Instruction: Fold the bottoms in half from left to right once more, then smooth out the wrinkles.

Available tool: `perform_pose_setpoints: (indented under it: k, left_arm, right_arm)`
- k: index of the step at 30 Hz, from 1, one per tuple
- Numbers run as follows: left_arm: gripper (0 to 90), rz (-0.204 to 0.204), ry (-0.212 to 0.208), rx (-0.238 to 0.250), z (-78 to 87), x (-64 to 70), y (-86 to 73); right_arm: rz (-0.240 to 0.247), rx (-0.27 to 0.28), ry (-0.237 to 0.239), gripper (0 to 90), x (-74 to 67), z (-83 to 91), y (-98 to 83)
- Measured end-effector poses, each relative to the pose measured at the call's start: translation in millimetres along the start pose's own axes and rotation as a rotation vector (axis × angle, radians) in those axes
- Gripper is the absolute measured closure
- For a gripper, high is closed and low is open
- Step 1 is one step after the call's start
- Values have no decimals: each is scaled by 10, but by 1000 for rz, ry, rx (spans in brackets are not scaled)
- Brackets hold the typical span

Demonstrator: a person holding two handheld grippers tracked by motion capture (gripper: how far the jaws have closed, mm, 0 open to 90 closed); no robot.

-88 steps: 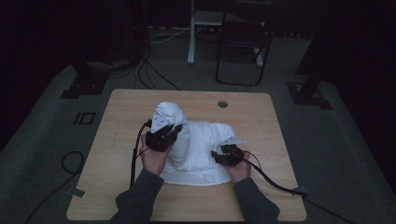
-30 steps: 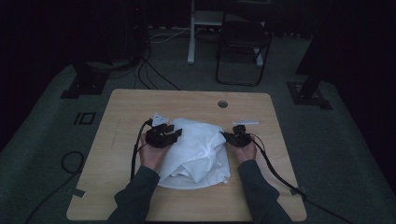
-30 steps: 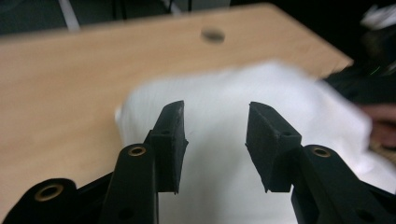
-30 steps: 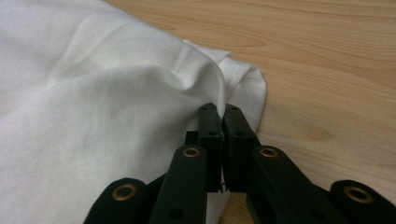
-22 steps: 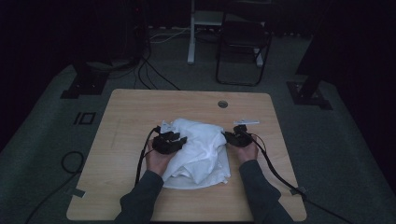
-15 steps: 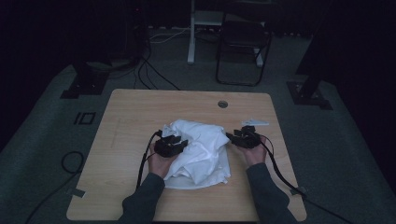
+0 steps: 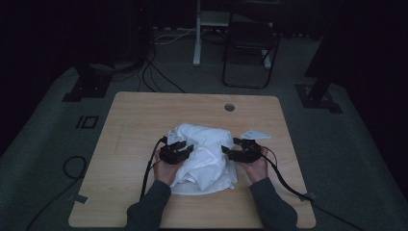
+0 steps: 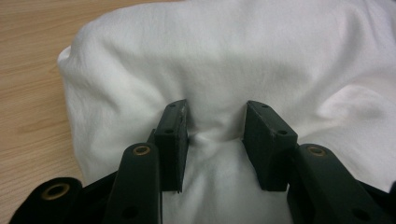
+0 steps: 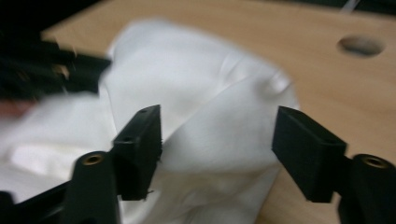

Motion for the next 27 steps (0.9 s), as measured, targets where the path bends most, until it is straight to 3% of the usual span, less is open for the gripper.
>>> perform_pose_setpoints:
  k: [1,2,3,5,7,11,13,15,16,19,22,27]
  left_arm:
    - [599,-2,1,0,2,1,-1]
    - [599,-4,2,0,2,1,-2]
    - [599,-5,1,-2,3,-2,-2]
    - [599,-1,-2,-3,2,-8,-3]
    - [599,0,-5,-3,4,-12,-5]
    - [598,-12,-2,3,5,4,-4]
    - [597,-9,8,3,10,14,-5]
    - [596,1,7,4,16,4,-8]
    - [595,10,4,6,17,-1,-9]
    - [594,10,10,7,19,6,-9]
    - [592,9,15,3,18,12,-5]
    - [592,9,16,-2,17,12,-1]
  right_arm:
    - [-2,-31,0,310,1,-60,-31]
    - [-3,-59,0,380,8,-109,-60]
    - [6,-79,2,538,18,-140,-83]
    - [15,-105,-19,771,68,-146,-103]
    - [-3,-93,-24,868,147,-86,-87]
    - [-32,-30,-55,861,332,111,0]
    - [-46,-12,-84,797,397,177,24]
    - [-56,-23,-186,716,428,211,6]
    - [-72,-20,-210,655,437,234,-15]
    - [-115,14,-139,518,385,317,-90]
    - [-152,25,-41,464,227,339,-200]
    - [-160,27,40,405,-81,325,-432]
Point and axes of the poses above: each handheld gripper's, and its own axes: z roughly backward along the jaws, y roughly out of its top, x roughly to its right, the point moved 2 cm from there along -z, roughly forward along the jaws, and after that the axes turned 8 degrees about y, right-handed, at the moved point
